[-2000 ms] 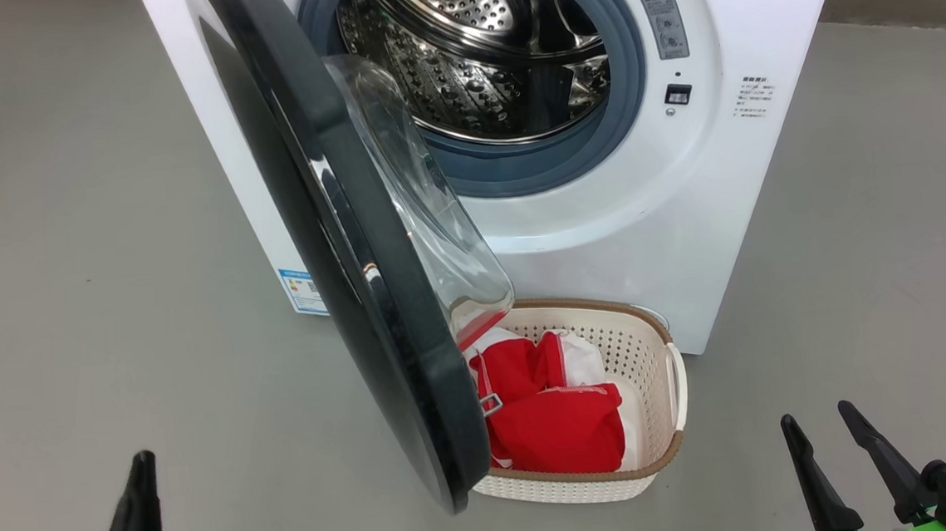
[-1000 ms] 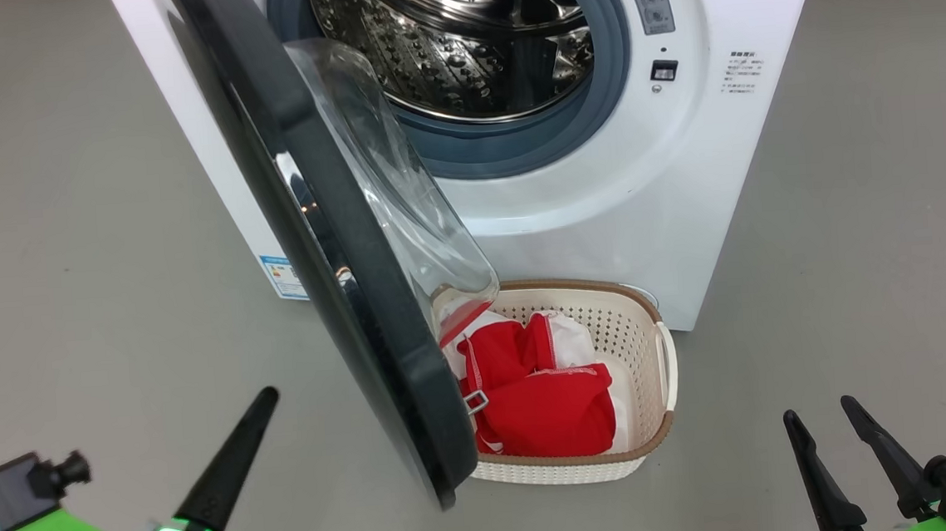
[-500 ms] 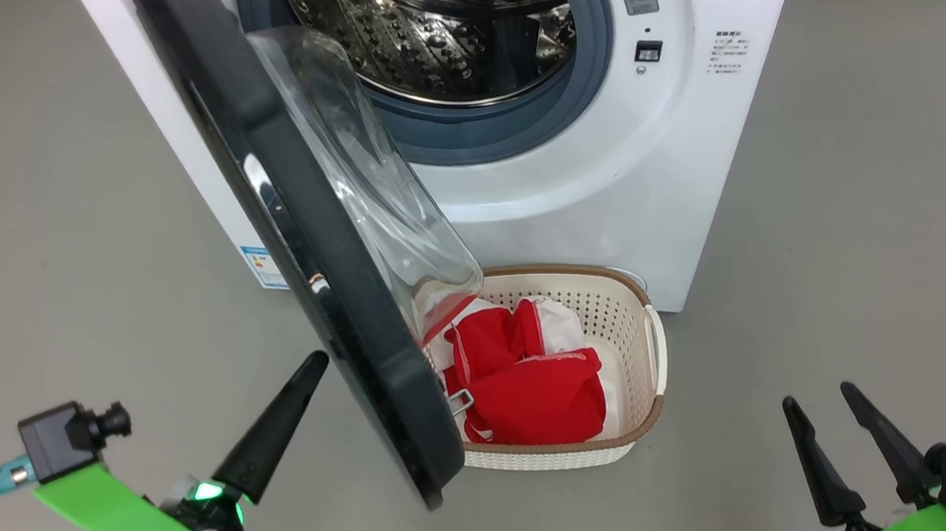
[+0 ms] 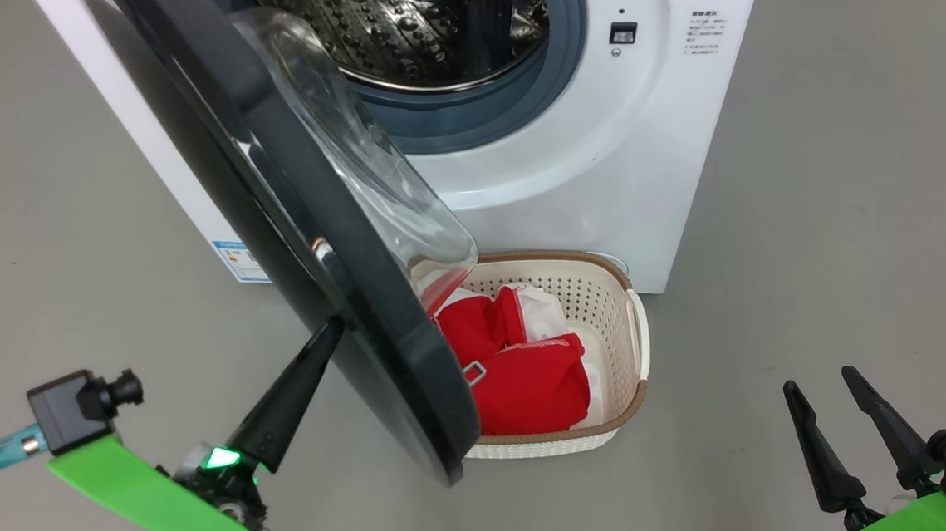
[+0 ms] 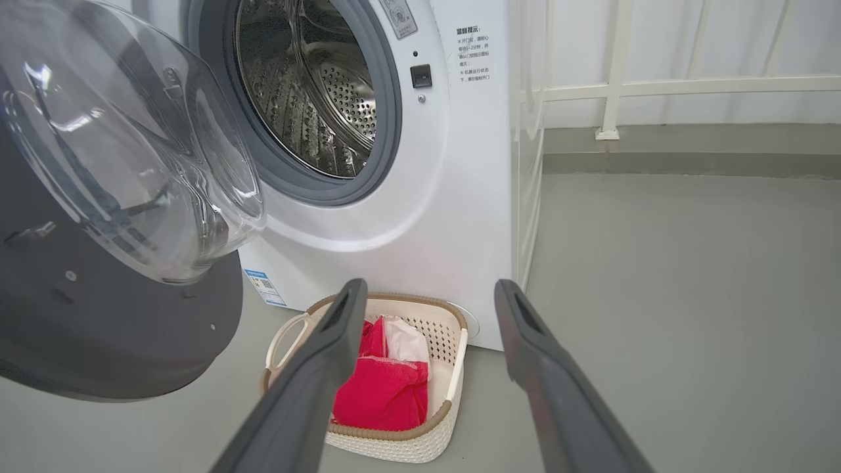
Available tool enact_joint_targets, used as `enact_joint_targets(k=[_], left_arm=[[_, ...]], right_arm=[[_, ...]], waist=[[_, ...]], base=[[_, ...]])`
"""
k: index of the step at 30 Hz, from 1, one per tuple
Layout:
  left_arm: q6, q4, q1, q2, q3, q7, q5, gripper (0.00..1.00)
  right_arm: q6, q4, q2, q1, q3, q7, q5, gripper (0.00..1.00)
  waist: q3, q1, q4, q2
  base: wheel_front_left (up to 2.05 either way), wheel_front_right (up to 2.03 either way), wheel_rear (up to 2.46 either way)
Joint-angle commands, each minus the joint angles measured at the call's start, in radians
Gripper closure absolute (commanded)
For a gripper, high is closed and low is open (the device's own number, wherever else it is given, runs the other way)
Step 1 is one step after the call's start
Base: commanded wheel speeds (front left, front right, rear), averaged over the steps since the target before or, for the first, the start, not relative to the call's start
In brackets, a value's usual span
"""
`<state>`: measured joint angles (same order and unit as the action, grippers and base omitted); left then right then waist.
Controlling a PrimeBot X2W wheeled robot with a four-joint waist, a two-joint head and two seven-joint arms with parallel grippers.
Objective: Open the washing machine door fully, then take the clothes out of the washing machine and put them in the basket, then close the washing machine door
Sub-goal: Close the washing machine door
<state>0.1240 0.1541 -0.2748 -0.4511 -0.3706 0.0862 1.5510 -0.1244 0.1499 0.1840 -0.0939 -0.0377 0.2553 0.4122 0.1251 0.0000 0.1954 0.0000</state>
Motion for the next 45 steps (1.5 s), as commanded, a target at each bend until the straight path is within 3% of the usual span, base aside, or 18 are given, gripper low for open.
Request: enact_joint_targets(k=[1,33,45], left_arm=[[0.007,0.018,-0.062,-0.013,0.023,-0.011,-0.021,1.0],[0.007,-0.26,-0.438,0.003,-0.221,-0.276,-0.13,1.0],[0.007,-0.369,-0.563,0.027,-0.267,-0.341,-0.16,1.0]], right_arm=[[-0.006,-0.027,0.015,0.038,-0.01,0.006,-0.012,0.0],[-0.006,-0.035,-0.025,0.107,0.027,0.006,-0.009,0.0],[-0.006,-0.037,-0.032,0.122,0.034,0.006,-0.01,0.0]], waist=[[0.007,0.0,-0.007,0.0],[0.11,0.0,-0.143,0.0],[0.136,0.0,-0.179,0.0]], base=[[0.0,0.0,0.0],[0.0,0.0,0.0],[0.0,0.0,0.0]])
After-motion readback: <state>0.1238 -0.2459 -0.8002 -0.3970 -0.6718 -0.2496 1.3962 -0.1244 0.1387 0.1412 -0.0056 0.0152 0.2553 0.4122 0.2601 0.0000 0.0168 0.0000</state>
